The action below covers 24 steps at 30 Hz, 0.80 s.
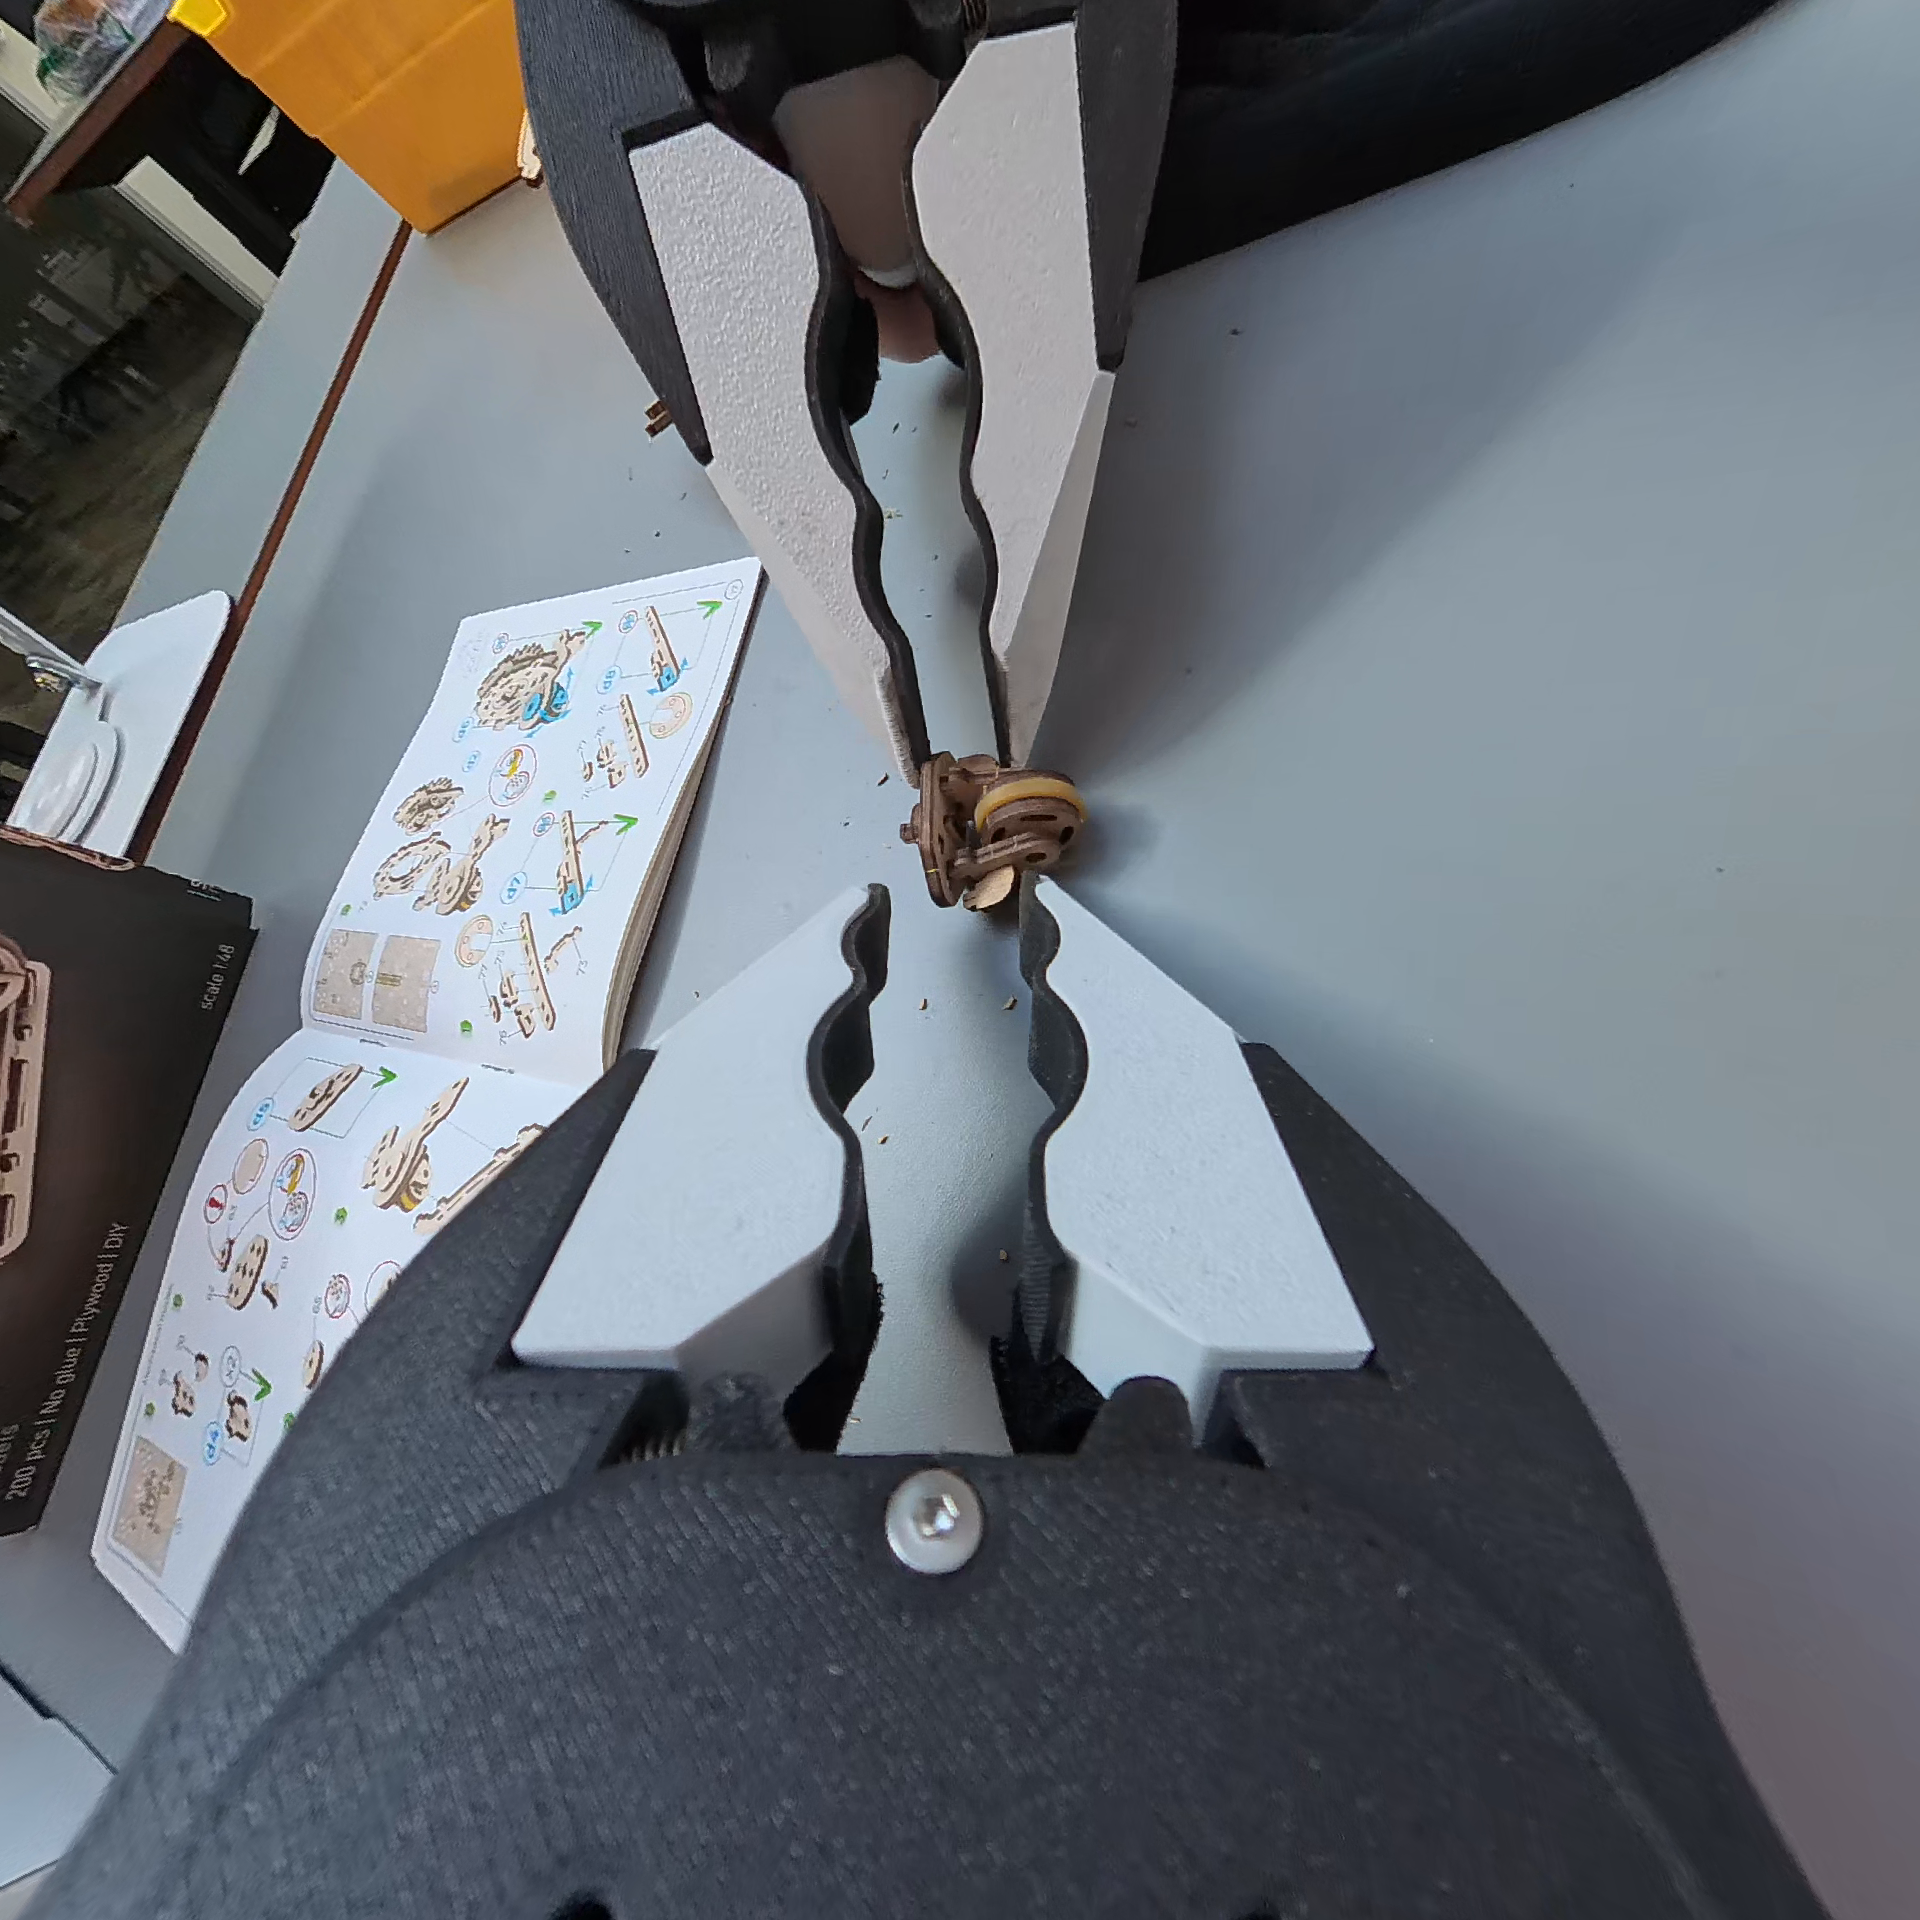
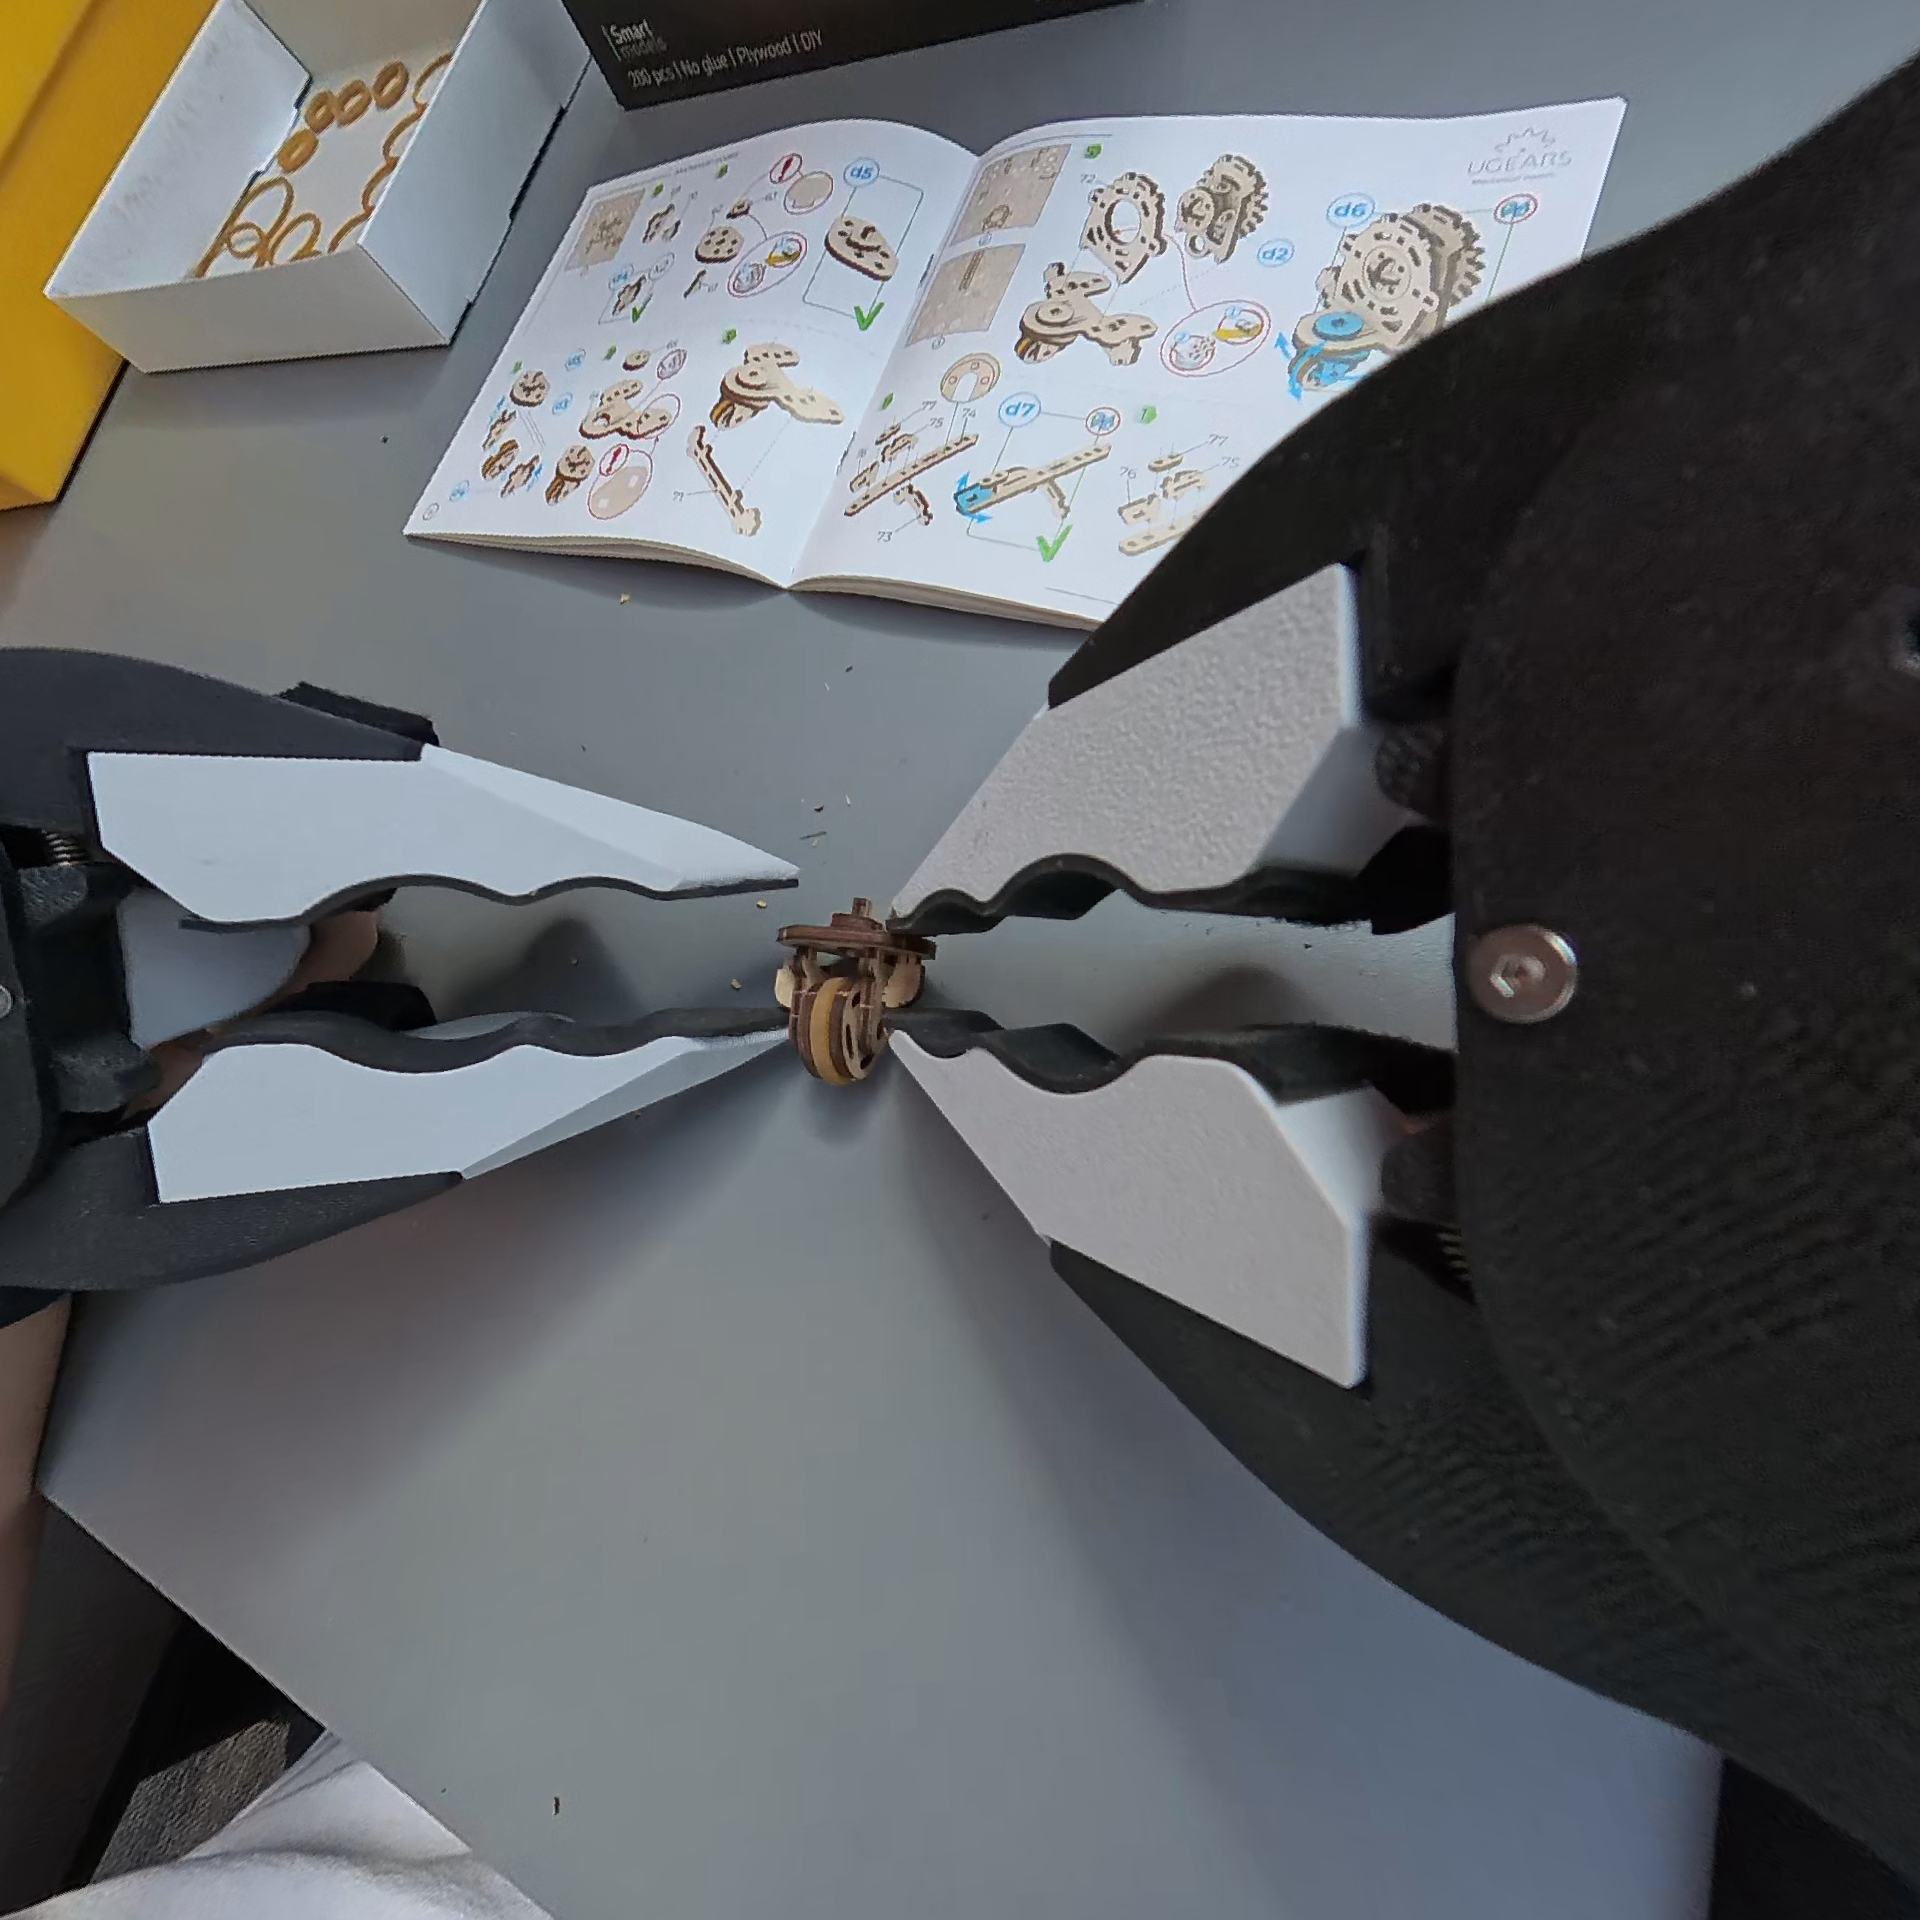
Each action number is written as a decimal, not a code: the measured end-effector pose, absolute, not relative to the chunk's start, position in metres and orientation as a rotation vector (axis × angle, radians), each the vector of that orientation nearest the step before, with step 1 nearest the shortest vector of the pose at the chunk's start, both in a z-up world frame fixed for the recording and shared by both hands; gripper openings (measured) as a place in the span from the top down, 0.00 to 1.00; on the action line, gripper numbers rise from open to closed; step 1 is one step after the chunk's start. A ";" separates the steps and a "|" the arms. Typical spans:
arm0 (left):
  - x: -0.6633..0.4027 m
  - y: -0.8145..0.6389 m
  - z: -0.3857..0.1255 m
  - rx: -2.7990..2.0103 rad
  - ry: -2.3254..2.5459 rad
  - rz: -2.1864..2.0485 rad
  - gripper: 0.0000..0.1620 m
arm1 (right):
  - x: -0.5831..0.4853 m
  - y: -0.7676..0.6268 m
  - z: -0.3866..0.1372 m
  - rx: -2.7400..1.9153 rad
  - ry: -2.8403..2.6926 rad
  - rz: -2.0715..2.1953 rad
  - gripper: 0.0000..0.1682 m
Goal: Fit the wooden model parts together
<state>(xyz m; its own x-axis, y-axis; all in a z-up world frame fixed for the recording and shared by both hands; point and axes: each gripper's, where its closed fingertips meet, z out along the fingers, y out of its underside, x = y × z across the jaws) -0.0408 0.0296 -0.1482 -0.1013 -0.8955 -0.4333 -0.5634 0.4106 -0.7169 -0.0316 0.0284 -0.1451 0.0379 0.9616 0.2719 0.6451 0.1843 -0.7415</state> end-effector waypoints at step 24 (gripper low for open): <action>-0.035 0.034 -0.148 -1.230 1.765 -0.385 0.90 | -0.029 0.038 -0.149 -1.687 -1.585 0.646 0.92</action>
<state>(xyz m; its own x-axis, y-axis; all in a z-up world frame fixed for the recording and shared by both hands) -0.0349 0.0343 -0.1483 -0.0774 -0.8604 -0.5038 -0.5727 0.4520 -0.6839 -0.0293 0.0376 -0.1493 0.1177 0.9863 0.1158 0.6245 0.0172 -0.7808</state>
